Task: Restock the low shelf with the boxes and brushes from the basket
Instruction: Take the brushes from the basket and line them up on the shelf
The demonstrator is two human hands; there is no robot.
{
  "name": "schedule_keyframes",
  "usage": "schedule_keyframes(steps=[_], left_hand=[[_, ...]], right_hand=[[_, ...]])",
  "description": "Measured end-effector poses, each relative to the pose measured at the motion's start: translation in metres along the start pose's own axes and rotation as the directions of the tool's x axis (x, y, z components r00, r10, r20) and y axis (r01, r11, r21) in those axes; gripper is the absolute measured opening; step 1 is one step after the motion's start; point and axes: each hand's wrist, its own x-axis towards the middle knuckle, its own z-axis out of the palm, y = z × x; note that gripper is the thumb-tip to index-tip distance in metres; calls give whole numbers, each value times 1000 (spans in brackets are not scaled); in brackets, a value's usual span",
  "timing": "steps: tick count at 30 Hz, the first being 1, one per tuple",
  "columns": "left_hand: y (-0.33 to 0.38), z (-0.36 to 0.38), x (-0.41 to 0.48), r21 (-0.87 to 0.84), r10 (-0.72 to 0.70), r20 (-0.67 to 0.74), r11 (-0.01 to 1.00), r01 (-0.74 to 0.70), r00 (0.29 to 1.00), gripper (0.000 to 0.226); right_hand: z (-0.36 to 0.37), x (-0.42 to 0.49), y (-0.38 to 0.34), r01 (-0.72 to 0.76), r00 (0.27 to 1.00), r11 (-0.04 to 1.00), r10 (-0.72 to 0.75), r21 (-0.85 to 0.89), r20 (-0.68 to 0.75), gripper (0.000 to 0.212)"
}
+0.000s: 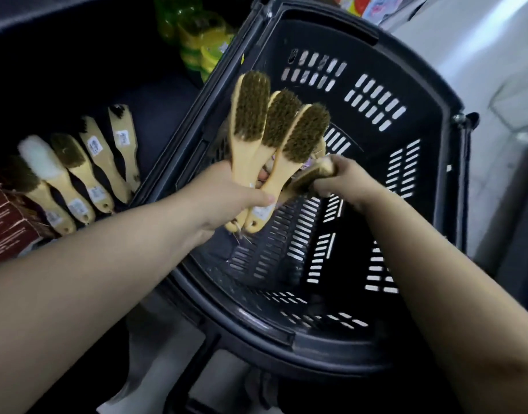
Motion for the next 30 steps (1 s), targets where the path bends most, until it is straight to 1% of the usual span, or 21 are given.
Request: schedule_keyframes(steps=[3,6,7,9,12,14,17,19,21,23,25,27,30], left_hand=[[8,2,4,-25,41,-34,999,-42,999,25],[16,3,-3,-98,65,-26,993,-67,998,22],[17,3,-7,-134,70,-16,988,-71,997,20],[19,3,-17,-222,73,-1,972,-71,997,16],[22,-3,-38,-319,90,12,944,-81,996,13],[22,-11,-54,-365,102,13,926,-90,995,18],[16,-29,-76,-414,98,-16,905,-95,995,20],[11,-44,-88,-442,73,-70,892,-97,995,20],[8,-60,-100,-505,48,-121,857,-103,991,19],[4,-74,-112,-548,53,-129,828,-116,990,25],[0,-84,-125,-553,83,-116,822,-134,990,31],[-6,-92,-138,-540,117,-103,827,-155,988,29],[-15,-103,-155,-500,149,-85,849,-171,985,25]], right_hand=[[-26,-45,-33,76,992,956,-100,285,72,21],[-37,-80,-56,75,987,840,-139,537,80,19],[-36,-88,-62,70,986,792,-146,607,76,14],[-28,-101,-77,62,988,696,-145,715,55,11],[-5,-113,-103,78,992,584,-123,808,-8,16],[16,-118,-120,109,991,554,-125,825,-47,16],[47,-125,-143,181,979,595,-183,783,-87,15],[66,-130,-155,204,971,617,-227,760,-76,13],[84,-135,-167,196,966,615,-257,764,-41,18],[102,-141,-179,182,964,635,-265,751,-9,24],[120,-145,-188,163,966,647,-257,745,11,32],[137,-149,-195,148,972,650,-234,745,11,39],[161,-152,-200,154,970,679,-242,718,20,38]])
